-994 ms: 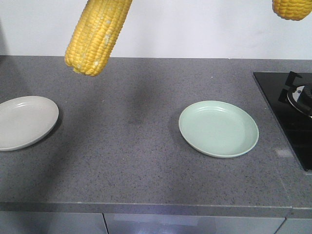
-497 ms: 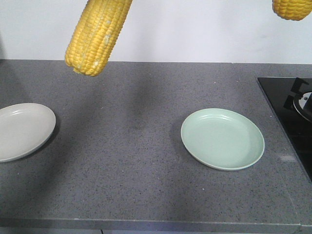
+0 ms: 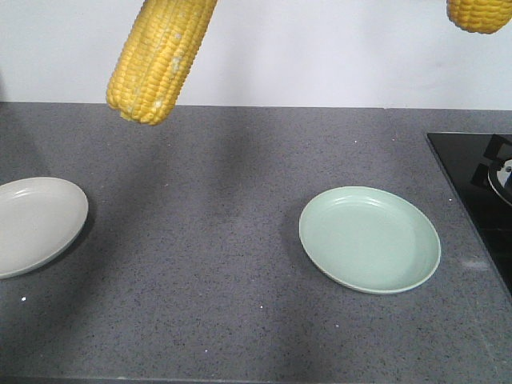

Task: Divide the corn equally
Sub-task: 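Stop the base in front of the plates, cobs held above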

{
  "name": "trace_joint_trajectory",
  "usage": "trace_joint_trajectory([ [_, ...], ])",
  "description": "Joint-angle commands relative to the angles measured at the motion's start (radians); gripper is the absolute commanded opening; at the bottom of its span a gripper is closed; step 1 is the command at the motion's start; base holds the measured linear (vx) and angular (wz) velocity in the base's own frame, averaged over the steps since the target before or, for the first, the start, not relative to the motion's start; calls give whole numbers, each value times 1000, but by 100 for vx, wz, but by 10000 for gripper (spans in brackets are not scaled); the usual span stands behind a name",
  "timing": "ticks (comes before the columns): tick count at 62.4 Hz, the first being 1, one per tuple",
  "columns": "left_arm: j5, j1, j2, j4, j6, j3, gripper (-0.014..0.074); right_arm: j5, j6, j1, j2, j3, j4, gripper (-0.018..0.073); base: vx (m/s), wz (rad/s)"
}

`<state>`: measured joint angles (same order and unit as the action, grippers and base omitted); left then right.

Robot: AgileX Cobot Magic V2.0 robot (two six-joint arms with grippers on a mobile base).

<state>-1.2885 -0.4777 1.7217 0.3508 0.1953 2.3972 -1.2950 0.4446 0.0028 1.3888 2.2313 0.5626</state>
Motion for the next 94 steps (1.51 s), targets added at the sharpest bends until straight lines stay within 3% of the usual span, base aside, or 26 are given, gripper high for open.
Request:
trace_joint_trajectory([
  [1, 37, -3, -44, 24, -10, 26, -7, 6, 3, -4, -22, 20, 18, -4, 3, 0],
  [94, 37, -3, -44, 24, -10, 26, -7, 6, 3, -4, -22, 20, 18, -4, 3, 0],
])
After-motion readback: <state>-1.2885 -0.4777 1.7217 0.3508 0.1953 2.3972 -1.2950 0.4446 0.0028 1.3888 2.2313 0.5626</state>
